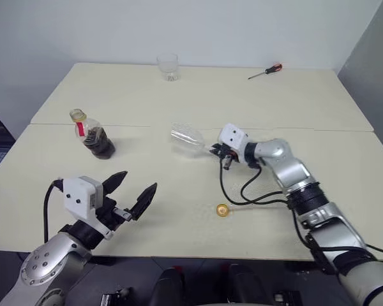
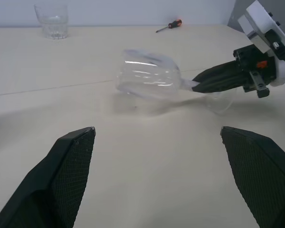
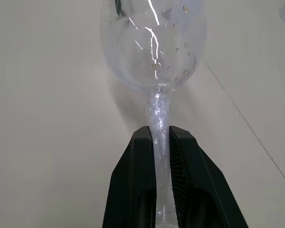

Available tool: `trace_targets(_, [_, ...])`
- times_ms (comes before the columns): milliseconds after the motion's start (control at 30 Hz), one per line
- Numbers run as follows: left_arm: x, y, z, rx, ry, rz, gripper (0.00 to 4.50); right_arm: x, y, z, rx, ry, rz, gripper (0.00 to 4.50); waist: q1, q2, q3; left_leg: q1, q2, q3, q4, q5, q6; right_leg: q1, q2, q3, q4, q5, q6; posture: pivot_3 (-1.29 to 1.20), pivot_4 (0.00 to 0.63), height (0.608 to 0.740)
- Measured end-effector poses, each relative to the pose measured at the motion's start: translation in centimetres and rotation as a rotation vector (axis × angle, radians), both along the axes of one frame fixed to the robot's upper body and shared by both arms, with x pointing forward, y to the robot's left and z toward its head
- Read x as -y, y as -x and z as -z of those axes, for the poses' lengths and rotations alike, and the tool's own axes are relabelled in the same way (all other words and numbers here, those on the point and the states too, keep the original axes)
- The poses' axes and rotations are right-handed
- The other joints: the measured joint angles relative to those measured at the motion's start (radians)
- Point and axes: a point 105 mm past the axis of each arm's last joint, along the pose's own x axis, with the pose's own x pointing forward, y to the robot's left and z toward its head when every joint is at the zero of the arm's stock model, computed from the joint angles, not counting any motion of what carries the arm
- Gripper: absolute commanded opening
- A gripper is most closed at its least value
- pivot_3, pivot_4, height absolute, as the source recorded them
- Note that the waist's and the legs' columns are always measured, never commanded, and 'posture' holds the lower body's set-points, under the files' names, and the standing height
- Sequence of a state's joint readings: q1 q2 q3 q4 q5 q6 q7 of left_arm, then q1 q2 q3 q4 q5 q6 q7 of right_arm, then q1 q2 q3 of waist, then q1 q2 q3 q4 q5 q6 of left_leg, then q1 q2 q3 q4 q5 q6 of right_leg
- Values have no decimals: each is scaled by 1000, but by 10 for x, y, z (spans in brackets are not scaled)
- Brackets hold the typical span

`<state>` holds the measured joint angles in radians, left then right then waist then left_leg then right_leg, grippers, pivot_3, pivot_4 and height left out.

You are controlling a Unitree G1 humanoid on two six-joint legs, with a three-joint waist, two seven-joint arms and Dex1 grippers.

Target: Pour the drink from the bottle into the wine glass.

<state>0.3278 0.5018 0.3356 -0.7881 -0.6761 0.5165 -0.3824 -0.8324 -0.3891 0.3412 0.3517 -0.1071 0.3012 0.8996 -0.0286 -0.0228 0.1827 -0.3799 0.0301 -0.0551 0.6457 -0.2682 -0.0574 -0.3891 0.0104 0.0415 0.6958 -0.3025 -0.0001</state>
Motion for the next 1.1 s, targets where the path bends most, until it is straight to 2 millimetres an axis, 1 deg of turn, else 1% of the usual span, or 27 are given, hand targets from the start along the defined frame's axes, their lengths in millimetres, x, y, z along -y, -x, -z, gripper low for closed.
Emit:
trace_targets(100, [2,-2,1,2,3,3,4500,13,6,-5,-11,104,-45,153,-2,0,1,0,0,0,-1,0,0,0,1,0,-1,0,0,0,150,740])
trace_targets(200, [4,-3,2,4,11,6,4500,23,13,-3,-38,195,-85,153,-5,0,1,-1,0,0,-1,0,0,0,2,0,-2,0,0,0,150,740])
trace_targets(300, [4,-4,2,13,15,2,4500,27,16,-2,-48,232,-106,153,-5,0,1,0,0,0,-1,0,0,0,1,0,-3,0,0,0,150,740])
trace_targets(467, [6,-4,3,11,19,9,4500,28,15,0,-31,267,-110,153,-5,0,1,0,0,0,0,0,0,1,1,0,-2,0,0,0,150,740])
trace_targets(533, [6,-3,3,9,19,9,4500,28,15,1,-26,271,-113,869,-5,0,1,0,0,0,0,0,0,1,1,0,-2,0,0,0,150,740])
trace_targets(567, [6,-3,3,9,19,10,4500,28,14,3,-27,284,-112,1125,-5,0,1,0,0,0,0,0,0,1,1,0,-2,0,0,0,150,740])
trace_targets(667, [6,-3,4,7,19,9,4500,31,13,14,-58,313,-110,2179,-4,0,1,0,0,0,0,0,0,1,1,0,-2,0,0,0,150,740])
trace_targets(767, [6,-3,4,7,19,10,4500,33,11,16,-61,327,-108,3214,-3,0,1,0,0,0,0,0,0,1,1,0,-2,0,0,0,150,740])
trace_targets(867, [7,-2,4,6,20,22,4500,37,8,13,-57,353,-111,3214,-3,0,1,-1,0,0,0,0,0,1,1,0,-3,0,0,0,150,740])
trace_targets(967, [14,0,5,-6,33,80,4500,36,6,8,-48,378,-125,3214,-4,1,2,-1,0,0,0,0,0,1,1,0,-3,0,0,0,150,740])
trace_targets(1100, [25,8,9,-52,36,195,4500,26,0,-6,-17,374,-146,3214,-7,1,2,0,0,1,0,0,0,0,2,0,-3,0,0,0,150,740])
